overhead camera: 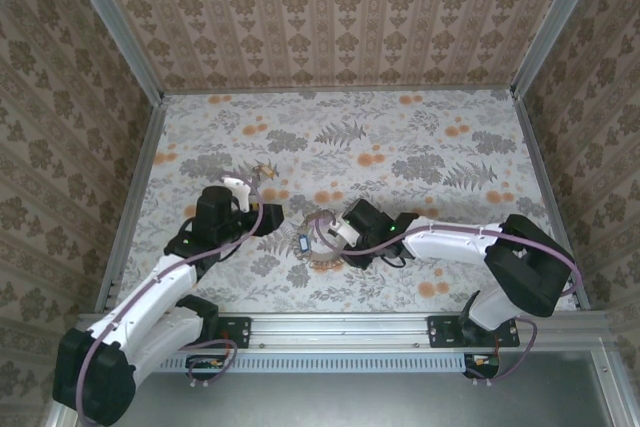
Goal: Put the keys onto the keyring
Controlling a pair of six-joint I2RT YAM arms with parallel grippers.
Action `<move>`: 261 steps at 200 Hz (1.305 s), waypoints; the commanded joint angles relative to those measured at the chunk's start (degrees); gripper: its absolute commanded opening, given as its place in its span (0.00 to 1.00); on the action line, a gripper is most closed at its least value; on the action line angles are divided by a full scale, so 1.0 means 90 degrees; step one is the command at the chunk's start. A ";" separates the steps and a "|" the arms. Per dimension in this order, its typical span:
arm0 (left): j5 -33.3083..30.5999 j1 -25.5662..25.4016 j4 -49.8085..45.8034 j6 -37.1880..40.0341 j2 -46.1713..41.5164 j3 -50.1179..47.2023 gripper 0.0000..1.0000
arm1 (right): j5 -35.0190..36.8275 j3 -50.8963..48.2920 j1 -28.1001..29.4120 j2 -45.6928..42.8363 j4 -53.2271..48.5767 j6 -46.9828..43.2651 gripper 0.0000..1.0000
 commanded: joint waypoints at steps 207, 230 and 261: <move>0.0904 0.0814 -0.0904 0.0177 -0.0922 -0.0300 0.70 | -0.1191 0.3309 -0.0455 0.2176 -0.4481 0.0926 0.39; 0.0913 0.0814 -0.0848 0.0159 -0.0922 -0.0338 0.70 | -0.1128 0.3356 -0.0477 0.2266 -0.4362 0.0938 0.39; 0.0923 0.0813 -0.0858 0.0149 -0.0922 -0.0364 0.70 | -0.1080 0.3294 -0.0505 0.2326 -0.4171 0.0960 0.36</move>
